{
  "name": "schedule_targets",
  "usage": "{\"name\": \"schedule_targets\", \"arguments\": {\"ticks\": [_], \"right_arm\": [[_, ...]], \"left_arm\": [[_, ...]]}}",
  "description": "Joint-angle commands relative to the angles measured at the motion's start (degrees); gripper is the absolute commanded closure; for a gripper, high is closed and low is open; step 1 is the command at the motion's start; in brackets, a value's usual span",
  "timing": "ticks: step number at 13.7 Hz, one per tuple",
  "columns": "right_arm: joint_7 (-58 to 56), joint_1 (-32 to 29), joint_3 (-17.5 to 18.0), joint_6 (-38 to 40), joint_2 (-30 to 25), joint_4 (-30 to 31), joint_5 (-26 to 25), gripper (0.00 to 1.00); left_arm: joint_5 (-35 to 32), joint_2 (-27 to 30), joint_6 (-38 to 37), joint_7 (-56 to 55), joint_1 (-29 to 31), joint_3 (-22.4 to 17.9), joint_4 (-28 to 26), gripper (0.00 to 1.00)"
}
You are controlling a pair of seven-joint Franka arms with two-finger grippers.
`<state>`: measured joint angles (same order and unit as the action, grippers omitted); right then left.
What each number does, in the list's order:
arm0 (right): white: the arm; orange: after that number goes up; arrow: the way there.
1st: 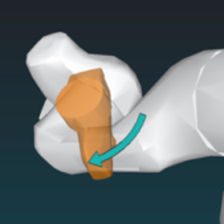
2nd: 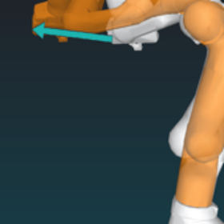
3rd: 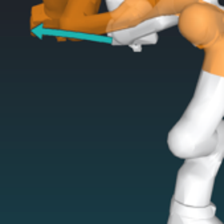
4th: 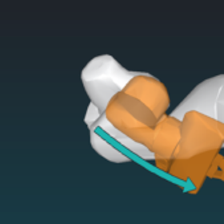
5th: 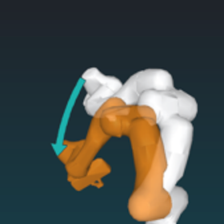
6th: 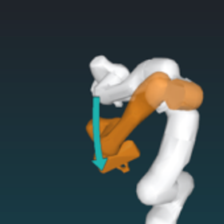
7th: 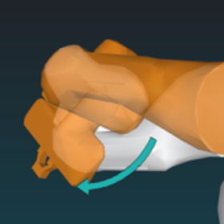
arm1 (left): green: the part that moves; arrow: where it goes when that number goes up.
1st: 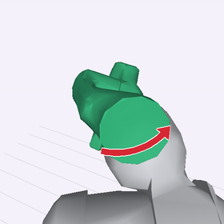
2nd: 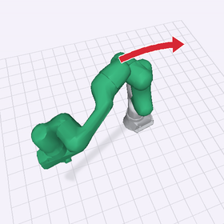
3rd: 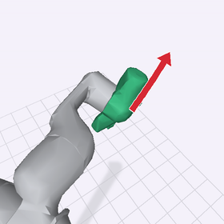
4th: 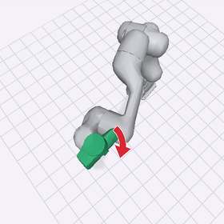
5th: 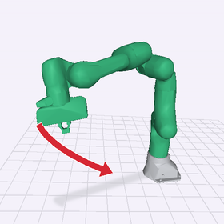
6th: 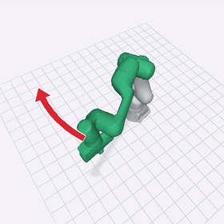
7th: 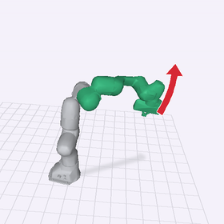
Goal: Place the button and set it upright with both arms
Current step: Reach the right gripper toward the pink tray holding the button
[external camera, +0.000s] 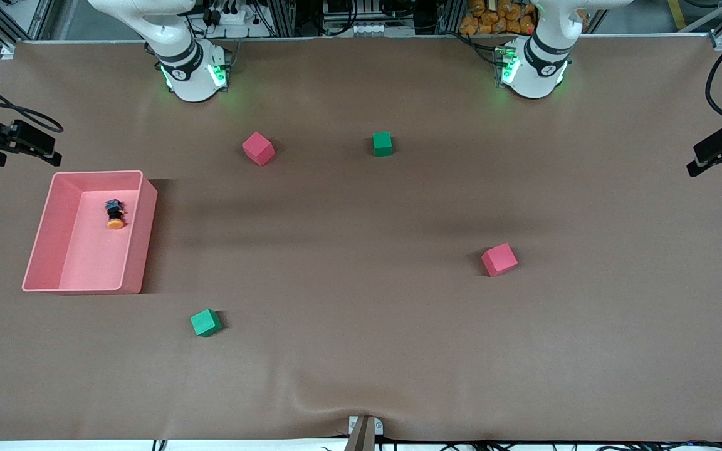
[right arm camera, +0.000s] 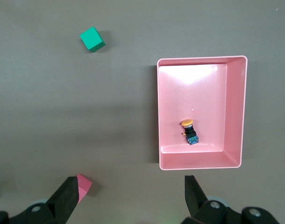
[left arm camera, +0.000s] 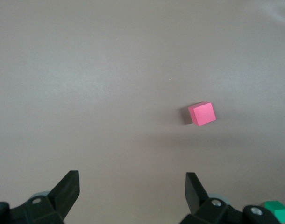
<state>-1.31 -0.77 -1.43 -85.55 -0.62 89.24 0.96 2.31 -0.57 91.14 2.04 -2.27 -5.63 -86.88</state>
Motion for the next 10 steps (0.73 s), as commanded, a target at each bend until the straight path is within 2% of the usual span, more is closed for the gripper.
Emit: {"name": "schedule_targets", "arguments": {"ticks": [1, 5, 8, 10], "right_arm": [[-1.68, -2.21, 0.99, 1.09, 0.45, -0.91, 0.1, 0.0], [-1.77, -2.39, 0.99, 0.91, 0.97, 0.05, -1.74, 0.0], [-1.68, -3.44, 0.99, -1.01, 3.43, 5.49, -2.89, 0.0], [-2.72, -5.63, 0.99, -6.53, 5.01, 10.23, -2.98, 0.0]], "left_arm": [[1.12, -0.31, -1.05, 1.13, 0.25, -0.08, 1.1, 0.0], [1.03, -0.4, -1.05, 1.13, 0.25, -0.08, 1.1, 0.0], [1.12, -0.4, -1.84, 1.21, 0.33, -0.08, 1.1, 0.0], [1.12, -0.4, -1.93, 1.21, 0.34, -0.08, 1.1, 0.0]]}}
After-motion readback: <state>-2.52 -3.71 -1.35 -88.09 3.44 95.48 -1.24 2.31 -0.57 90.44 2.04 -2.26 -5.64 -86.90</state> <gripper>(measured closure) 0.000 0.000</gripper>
